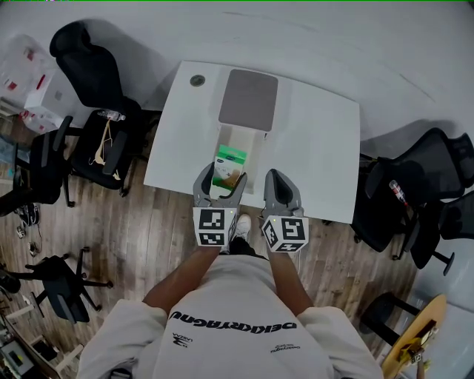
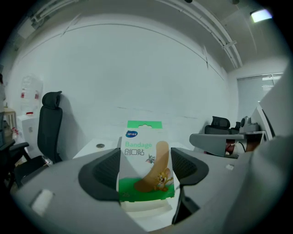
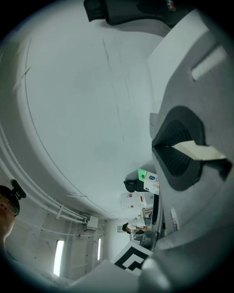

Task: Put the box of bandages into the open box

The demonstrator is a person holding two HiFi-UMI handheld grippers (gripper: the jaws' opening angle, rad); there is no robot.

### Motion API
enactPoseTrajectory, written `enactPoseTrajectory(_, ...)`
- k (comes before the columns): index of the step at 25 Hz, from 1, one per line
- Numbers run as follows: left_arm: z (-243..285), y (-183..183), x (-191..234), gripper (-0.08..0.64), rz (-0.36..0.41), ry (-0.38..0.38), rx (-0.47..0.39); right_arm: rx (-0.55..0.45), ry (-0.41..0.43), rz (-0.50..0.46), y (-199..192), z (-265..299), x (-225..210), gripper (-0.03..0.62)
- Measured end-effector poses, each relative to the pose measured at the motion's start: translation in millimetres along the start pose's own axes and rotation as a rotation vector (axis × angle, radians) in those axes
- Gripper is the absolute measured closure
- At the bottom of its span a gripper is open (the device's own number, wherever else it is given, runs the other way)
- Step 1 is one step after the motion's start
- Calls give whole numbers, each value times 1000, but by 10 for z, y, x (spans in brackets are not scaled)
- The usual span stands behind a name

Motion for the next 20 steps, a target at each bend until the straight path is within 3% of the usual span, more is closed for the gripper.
enactPoseTrajectory(20, 632, -324, 23, 199, 10, 59, 130, 80, 35, 30, -282, 344, -334, 594)
Point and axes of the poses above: the fingertips, and each gripper's own axes: z forward along the fingers, x to its left, y out of its top, the point moved 3 cm from there along -z, backward along the fingers, and after that the axes turned 7 degrees about x, right-handed, at the moved point
